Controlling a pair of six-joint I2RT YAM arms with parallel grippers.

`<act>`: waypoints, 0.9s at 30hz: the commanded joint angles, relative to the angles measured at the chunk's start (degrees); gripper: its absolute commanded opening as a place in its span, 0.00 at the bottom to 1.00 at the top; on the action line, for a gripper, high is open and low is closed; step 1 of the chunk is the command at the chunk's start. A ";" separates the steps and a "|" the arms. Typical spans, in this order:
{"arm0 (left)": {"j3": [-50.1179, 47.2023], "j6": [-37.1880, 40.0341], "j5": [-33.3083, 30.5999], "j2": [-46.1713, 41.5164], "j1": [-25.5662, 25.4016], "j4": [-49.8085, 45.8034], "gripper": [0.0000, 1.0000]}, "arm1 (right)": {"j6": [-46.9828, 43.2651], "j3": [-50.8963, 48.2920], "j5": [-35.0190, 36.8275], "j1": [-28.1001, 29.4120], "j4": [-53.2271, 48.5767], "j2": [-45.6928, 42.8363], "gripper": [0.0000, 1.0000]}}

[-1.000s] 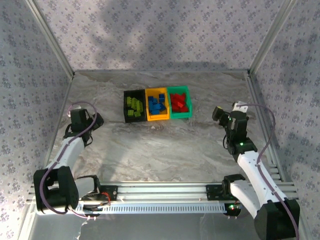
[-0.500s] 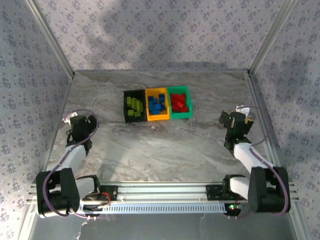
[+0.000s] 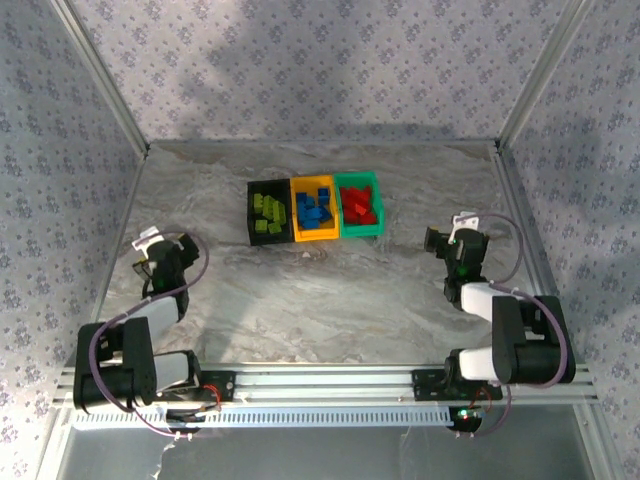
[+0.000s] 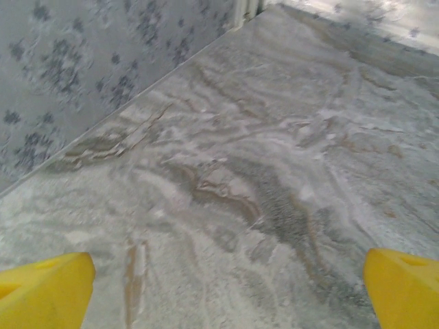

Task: Sort the legos into containers by color
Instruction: Reset both arms

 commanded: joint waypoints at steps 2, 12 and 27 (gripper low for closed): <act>3.05 7.61 0.56 3.72 -3.15 5.79 1.00 | -4.36 2.67 -7.91 0.01 2.41 5.68 1.00; 7.41 15.58 14.48 6.71 -6.00 1.00 1.00 | -2.57 2.80 -6.73 -0.93 3.00 6.81 1.00; 6.48 17.01 19.10 17.11 -3.81 13.72 1.00 | -2.52 2.82 -6.88 -1.02 2.91 6.89 1.00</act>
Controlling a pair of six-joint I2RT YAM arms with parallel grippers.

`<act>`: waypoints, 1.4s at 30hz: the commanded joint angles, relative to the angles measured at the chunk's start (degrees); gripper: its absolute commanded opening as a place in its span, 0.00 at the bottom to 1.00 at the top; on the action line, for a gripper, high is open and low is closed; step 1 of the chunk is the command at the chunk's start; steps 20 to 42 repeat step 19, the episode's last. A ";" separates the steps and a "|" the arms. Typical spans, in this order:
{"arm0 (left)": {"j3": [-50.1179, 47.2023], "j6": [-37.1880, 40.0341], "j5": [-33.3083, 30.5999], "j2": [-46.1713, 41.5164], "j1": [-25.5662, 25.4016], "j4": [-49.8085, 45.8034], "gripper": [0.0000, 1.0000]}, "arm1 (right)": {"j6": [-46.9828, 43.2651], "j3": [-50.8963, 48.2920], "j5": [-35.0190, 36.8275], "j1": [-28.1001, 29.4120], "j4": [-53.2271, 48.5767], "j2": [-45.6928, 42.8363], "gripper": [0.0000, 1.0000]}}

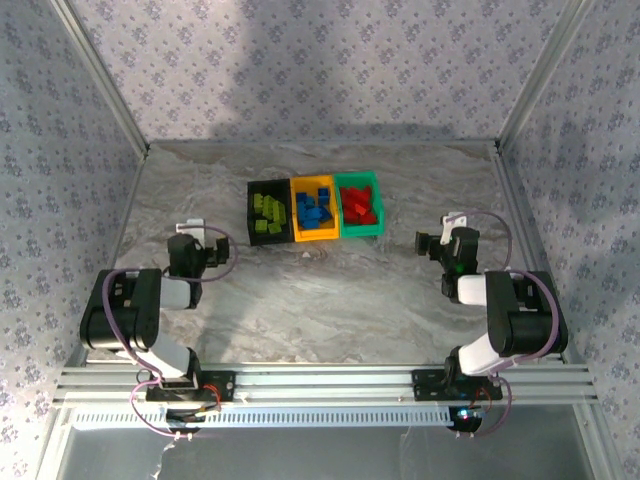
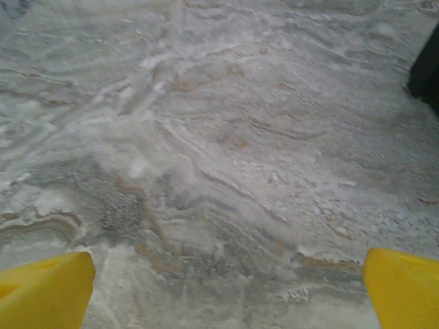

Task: Sort the legos into containers by color
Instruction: Reset both arms

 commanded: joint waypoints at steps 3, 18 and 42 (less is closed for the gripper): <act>4.34 -0.07 3.06 -0.37 1.36 -0.12 1.00 | -0.64 1.36 -1.28 -0.66 1.08 0.38 1.00; 4.33 -0.21 3.42 -0.34 1.63 -0.03 1.00 | -0.58 1.51 -2.10 -1.02 0.72 0.52 1.00; 4.33 -0.19 3.42 -0.31 1.63 -0.03 1.00 | -0.54 1.51 -2.08 -1.00 0.72 0.48 1.00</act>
